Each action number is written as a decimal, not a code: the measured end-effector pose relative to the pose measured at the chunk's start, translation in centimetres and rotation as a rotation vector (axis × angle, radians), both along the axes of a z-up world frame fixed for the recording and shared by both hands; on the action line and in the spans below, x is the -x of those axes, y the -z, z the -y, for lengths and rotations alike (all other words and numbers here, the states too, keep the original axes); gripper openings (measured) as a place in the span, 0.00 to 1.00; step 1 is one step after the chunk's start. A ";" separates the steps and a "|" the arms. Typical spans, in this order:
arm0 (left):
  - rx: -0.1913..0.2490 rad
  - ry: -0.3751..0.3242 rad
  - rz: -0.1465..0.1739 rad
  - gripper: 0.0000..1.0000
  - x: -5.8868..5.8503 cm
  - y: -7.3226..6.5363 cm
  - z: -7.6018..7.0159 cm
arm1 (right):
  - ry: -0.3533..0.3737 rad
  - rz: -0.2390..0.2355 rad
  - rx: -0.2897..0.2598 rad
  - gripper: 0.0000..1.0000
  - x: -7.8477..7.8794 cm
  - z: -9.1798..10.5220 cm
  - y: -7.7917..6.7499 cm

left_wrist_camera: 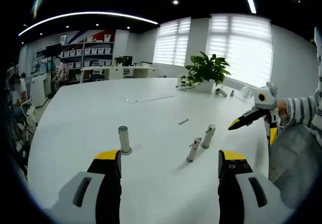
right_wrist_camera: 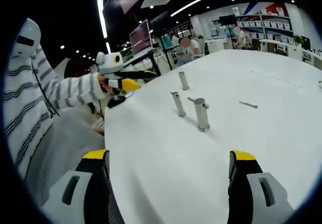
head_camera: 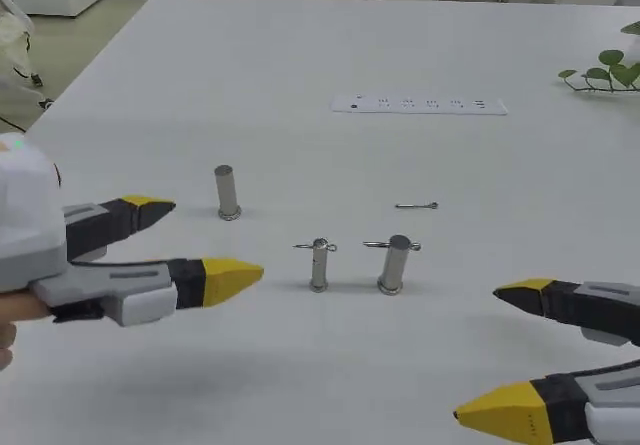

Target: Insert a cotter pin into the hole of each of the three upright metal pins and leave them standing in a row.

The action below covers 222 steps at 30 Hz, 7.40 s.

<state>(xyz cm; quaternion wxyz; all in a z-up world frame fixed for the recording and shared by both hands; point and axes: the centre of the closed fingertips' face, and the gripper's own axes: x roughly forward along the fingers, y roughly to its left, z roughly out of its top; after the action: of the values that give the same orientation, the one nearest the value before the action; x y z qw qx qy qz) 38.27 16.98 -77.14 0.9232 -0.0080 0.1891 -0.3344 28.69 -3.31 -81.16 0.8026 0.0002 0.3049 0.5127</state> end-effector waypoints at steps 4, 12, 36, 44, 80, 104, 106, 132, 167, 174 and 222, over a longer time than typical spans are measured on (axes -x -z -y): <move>-0.075 -0.043 0.042 0.76 -2.3 0.4 -1.0 | 0.000 0.002 0.008 1.00 0.1 0.0 0.2; -0.117 -0.104 0.039 0.63 -5.3 1.9 -1.5 | 0.015 -0.007 0.013 1.00 0.0 0.4 0.3; -0.233 -0.155 -0.013 0.38 -9.2 5.8 -1.1 | 0.047 -0.012 0.000 1.00 -0.5 0.2 -0.2; -0.266 -0.172 -0.024 0.22 -10.2 6.1 -1.8 | 0.062 -0.014 0.003 0.99 -1.1 0.5 -0.1; -0.289 -0.203 -0.093 0.11 -3.8 4.7 -1.5 | 0.051 0.035 0.031 0.98 -1.0 0.8 -0.5; -0.227 -0.079 -0.137 0.11 4.8 5.4 5.5 | 0.091 0.087 0.037 0.98 -1.3 1.7 -1.4; -0.210 -0.062 -0.137 0.11 5.0 5.6 6.1 | 0.099 0.086 0.040 0.98 -1.3 1.9 -1.4; -0.219 0.008 -0.095 0.11 5.9 6.3 7.8 | 0.102 0.073 0.056 0.98 -0.8 2.3 -1.1; -0.053 0.209 -0.041 0.94 9.0 2.8 8.5 | 0.062 0.060 0.111 0.98 -1.5 3.0 -0.5; -0.034 0.180 -0.037 0.99 8.7 2.6 8.0 | 0.042 0.050 0.133 0.97 -1.5 3.0 -0.3; 0.029 0.191 -0.153 0.96 11.3 5.1 7.8 | -0.256 0.022 0.503 0.93 -9.9 3.6 0.4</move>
<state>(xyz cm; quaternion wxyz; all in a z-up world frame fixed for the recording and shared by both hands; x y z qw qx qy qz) 26.98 9.17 -82.24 0.8698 -0.0290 0.2542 -0.4219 38.56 -6.91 -81.51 0.7095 -0.2432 0.4112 0.5181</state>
